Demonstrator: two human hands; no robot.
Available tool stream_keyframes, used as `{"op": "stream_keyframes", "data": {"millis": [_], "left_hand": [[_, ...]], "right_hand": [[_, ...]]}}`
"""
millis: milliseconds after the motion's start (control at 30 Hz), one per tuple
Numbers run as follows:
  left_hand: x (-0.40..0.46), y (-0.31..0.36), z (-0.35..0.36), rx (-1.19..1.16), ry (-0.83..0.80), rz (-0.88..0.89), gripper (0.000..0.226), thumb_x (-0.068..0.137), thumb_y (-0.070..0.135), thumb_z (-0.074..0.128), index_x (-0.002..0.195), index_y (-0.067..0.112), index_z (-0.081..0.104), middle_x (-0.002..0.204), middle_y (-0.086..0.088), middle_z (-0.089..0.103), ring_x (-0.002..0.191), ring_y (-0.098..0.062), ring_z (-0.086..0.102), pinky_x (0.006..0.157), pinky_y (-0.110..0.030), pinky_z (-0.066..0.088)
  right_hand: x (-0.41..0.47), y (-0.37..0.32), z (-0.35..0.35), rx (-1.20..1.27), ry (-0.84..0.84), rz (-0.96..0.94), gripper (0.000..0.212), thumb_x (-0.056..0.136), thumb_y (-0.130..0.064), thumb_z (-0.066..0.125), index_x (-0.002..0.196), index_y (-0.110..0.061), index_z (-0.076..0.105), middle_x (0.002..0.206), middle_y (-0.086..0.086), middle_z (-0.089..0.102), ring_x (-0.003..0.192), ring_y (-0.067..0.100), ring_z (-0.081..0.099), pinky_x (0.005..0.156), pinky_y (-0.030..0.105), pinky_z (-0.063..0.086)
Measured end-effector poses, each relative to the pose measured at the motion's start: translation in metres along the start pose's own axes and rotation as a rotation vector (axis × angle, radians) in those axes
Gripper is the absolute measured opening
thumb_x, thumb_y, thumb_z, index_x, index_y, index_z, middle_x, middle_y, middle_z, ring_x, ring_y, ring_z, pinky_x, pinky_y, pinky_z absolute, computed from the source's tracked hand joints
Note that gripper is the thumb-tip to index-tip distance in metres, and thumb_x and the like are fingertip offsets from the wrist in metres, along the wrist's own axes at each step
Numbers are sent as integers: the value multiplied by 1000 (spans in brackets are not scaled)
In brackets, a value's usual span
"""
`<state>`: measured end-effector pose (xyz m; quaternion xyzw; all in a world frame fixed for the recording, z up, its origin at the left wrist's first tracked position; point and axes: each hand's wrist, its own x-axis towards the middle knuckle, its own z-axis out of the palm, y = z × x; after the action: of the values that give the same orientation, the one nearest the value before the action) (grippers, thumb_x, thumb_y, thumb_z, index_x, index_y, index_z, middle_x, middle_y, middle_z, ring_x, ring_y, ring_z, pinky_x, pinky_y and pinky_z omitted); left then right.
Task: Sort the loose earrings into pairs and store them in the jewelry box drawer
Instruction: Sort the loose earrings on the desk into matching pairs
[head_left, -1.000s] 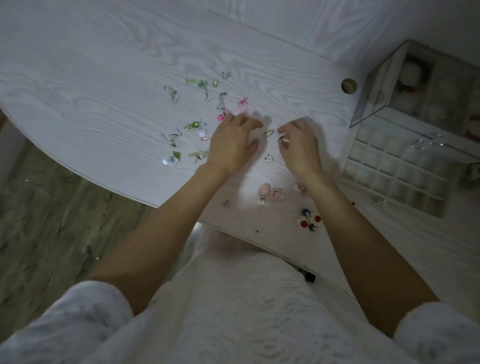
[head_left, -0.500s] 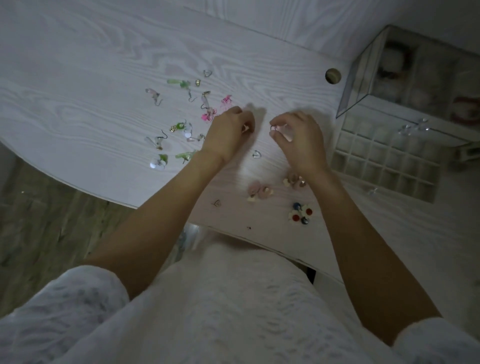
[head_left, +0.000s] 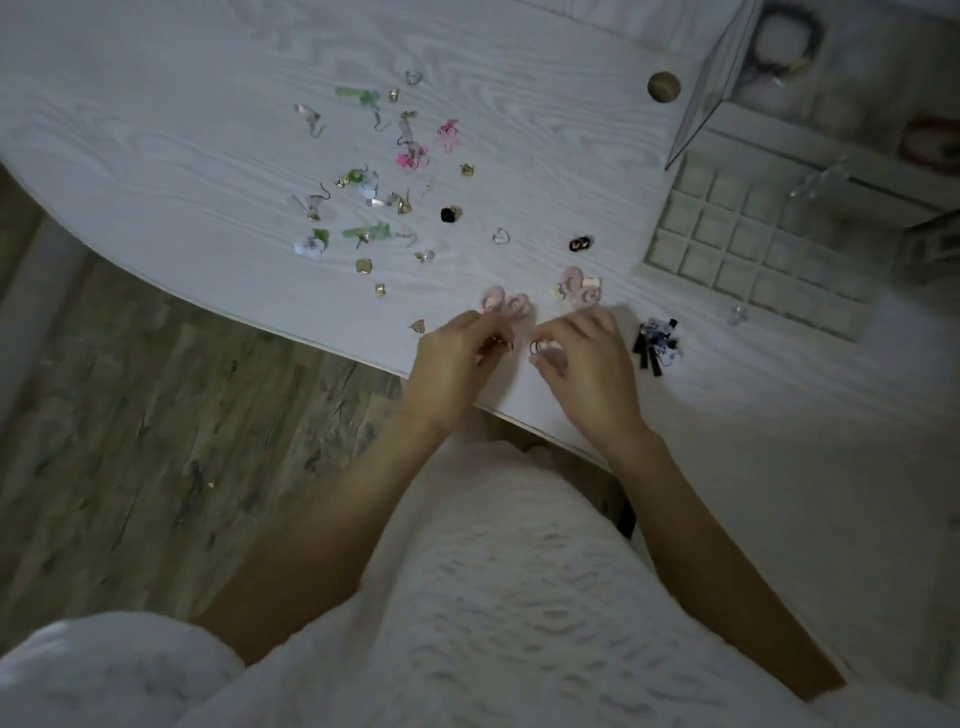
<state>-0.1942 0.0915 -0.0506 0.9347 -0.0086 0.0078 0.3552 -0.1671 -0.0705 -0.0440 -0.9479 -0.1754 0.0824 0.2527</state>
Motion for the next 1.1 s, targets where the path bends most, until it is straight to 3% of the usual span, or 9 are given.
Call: {"op": "stream_keyframes", "data": {"millis": [100, 300, 500, 600, 700, 900, 1100], "left_hand": [[-13, 0, 15, 93, 54, 79, 20, 82, 17, 50, 82, 10, 68, 78, -6, 67, 63, -23, 62, 53, -28, 48], [-23, -2, 19, 108, 45, 115, 24, 85, 21, 50, 93, 10, 70, 96, -5, 72, 81, -22, 68, 64, -27, 52], [-33, -8, 21, 115, 74, 97, 25, 87, 22, 53, 96, 10, 72, 102, -5, 71, 89, -21, 68, 72, -27, 53], [-33, -19, 20, 122, 140, 99, 16, 84, 15, 62, 93, 9, 73, 95, -6, 71, 84, -24, 65, 77, -23, 46], [-32, -22, 18, 67, 174, 36, 16, 83, 13, 66, 97, 10, 71, 91, -6, 69, 78, -21, 64, 67, -28, 53], [-18, -8, 18, -4, 138, -15, 17, 81, 12, 66, 98, 11, 68, 84, -5, 69, 70, -18, 64, 63, -17, 43], [-19, -10, 20, -23, 119, -28, 24, 77, 8, 71, 101, 11, 68, 88, -4, 71, 74, -18, 66, 66, -20, 47]], "right_hand": [[-2, -1, 5, -105, -51, -83, 17, 79, -10, 67, 96, -11, 66, 92, 9, 64, 92, 33, 53, 83, 41, 45], [-1, 3, -2, -151, -93, -108, 32, 79, -18, 70, 110, -12, 63, 105, 7, 62, 105, 30, 49, 92, 39, 41], [-2, 2, -2, -141, -62, -123, 19, 83, -13, 65, 101, -9, 66, 95, 10, 65, 96, 31, 51, 86, 40, 42], [1, -2, 2, -121, -82, -125, 16, 85, -12, 62, 101, -8, 65, 94, 10, 66, 94, 31, 51, 84, 40, 43], [2, -6, 5, -118, -90, -131, 18, 85, -12, 62, 102, -9, 65, 95, 9, 66, 94, 29, 51, 84, 40, 44], [3, -10, 9, -144, -62, -96, 19, 81, -10, 66, 100, -8, 66, 93, 8, 66, 92, 29, 53, 82, 39, 45], [2, -9, 10, -107, -57, -68, 22, 80, -12, 68, 102, -9, 65, 95, 5, 66, 94, 27, 53, 83, 39, 47]]}}
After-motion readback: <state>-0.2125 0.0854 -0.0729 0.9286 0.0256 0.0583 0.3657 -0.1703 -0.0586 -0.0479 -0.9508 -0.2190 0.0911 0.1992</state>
